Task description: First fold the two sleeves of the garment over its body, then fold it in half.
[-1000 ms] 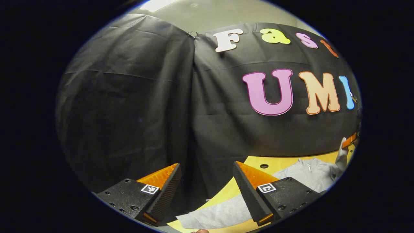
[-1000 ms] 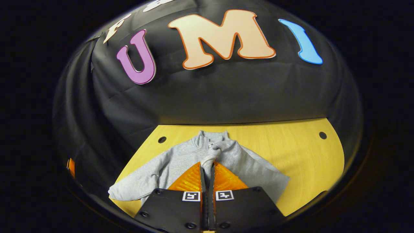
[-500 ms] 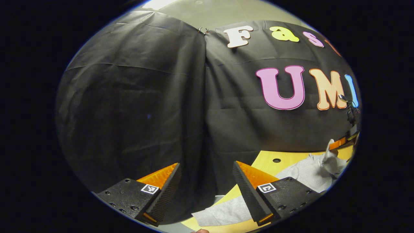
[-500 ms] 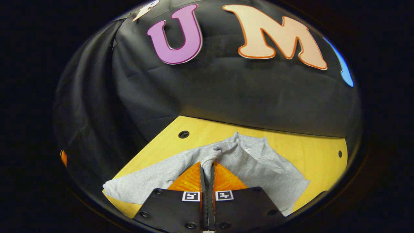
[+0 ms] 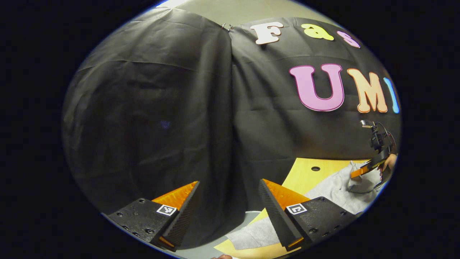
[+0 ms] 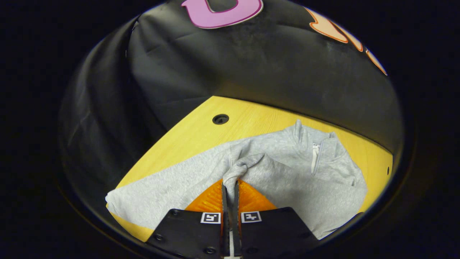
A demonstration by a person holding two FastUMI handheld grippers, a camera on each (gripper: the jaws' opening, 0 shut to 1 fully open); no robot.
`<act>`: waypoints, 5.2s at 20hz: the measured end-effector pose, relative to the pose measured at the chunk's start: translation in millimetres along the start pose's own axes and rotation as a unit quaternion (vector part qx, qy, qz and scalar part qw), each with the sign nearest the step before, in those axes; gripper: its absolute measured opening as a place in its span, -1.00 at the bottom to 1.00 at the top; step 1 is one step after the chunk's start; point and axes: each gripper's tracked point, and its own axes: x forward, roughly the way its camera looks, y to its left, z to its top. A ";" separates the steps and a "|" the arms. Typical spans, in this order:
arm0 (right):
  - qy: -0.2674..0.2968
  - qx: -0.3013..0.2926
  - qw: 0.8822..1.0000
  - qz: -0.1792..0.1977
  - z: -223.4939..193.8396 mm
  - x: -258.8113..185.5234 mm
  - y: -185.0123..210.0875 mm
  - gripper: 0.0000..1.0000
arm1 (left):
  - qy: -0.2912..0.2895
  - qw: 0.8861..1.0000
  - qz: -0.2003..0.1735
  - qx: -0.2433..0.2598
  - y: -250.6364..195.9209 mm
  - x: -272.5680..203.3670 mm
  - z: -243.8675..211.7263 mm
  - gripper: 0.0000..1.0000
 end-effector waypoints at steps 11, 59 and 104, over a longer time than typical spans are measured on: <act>-0.098 0.002 0.995 0.019 32.0 -64.1 3.8 0.98 | 0.117 0.991 -0.056 0.026 -25.9 17.3 -113.0 0.97; -0.167 0.141 0.967 -0.128 -81.2 -290.6 -244.1 0.97 | 0.176 0.964 -0.191 -0.058 -239.0 54.1 -55.8 -1.00; -0.133 0.195 0.961 -0.145 -209.3 -330.3 -289.0 0.98 | 0.133 0.840 -0.512 0.122 -668.6 -99.8 -59.3 0.99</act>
